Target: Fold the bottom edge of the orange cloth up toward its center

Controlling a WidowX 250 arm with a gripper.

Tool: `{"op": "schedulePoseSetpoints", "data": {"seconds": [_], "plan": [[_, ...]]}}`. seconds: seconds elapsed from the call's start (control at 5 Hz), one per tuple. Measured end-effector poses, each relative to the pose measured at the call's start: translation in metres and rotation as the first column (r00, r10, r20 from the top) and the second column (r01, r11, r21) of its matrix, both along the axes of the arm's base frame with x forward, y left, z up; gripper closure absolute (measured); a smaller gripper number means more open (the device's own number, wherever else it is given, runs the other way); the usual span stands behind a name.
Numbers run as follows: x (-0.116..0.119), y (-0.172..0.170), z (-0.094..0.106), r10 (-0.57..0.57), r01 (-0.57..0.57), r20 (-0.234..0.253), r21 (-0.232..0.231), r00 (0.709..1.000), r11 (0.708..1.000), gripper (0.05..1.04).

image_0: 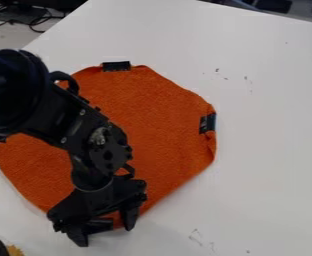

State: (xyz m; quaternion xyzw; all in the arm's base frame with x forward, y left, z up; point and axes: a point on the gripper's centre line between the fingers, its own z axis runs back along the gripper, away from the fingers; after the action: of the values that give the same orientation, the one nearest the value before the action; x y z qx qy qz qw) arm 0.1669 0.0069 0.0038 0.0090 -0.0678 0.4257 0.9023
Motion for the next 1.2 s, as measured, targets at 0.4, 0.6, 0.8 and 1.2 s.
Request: {"op": "schedulePoseSetpoints", "data": {"seconds": [0.4,0.6,0.8,1.2], "plan": [[0.001,0.001,-0.002,0.018,-0.018,0.002,-0.016,1.0,1.0,0.466],[0.003,0.002,0.001,-0.004,0.004,-0.034,0.003,0.999,1.0,0.523],[0.015,0.002,0.016,-0.013,0.014,-0.064,0.029,0.998,0.999,0.653],[0.045,0.004,0.051,-0.051,0.058,-0.09,0.083,0.995,0.995,0.93]]}}
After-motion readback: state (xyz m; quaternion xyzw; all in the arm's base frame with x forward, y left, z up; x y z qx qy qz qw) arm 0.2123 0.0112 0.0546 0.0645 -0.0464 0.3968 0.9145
